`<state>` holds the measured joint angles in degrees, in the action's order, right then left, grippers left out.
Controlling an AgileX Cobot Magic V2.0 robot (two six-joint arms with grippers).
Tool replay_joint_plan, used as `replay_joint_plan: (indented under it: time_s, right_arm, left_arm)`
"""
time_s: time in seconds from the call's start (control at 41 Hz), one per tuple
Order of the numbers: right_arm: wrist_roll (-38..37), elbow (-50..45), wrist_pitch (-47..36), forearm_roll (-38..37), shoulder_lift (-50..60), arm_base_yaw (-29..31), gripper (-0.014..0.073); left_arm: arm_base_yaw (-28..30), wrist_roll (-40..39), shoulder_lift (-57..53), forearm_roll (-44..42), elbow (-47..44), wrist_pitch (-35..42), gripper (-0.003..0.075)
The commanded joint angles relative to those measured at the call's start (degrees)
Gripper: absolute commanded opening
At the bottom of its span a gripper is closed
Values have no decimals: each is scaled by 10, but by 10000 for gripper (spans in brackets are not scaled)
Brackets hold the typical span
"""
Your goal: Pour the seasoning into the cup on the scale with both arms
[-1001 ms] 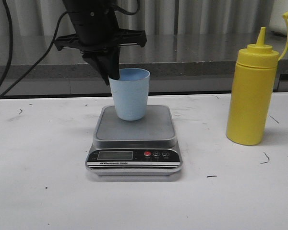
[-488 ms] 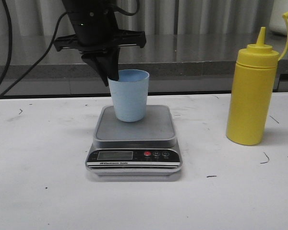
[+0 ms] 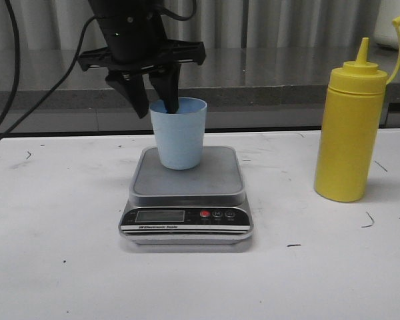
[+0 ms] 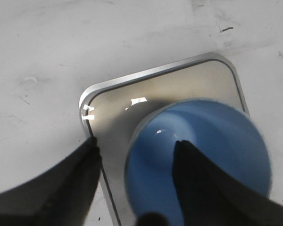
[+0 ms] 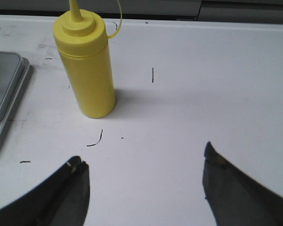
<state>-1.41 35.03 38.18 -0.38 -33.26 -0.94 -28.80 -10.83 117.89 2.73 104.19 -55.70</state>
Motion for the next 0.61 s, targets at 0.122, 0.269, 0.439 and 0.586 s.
replay_joint_plan:
  time_s: [0.122, 0.269, 0.439, 0.586]
  right_arm:
    - [3, 17, -38, -6, -4, 4, 528]
    - [3, 17, -38, -6, -4, 4, 528]
    - [3, 17, -38, -6, -4, 4, 528]
    - [3, 17, -38, -6, -4, 4, 528]
  left_arm:
    - [-4, 11, -58, 5, 27, 15, 459]
    - [-4, 27, -121, -11, 28, 5, 459]
    - [-4, 27, -228, -18, -59, 39, 459]
    - [-4, 27, -339, -20, -195, 106, 459]
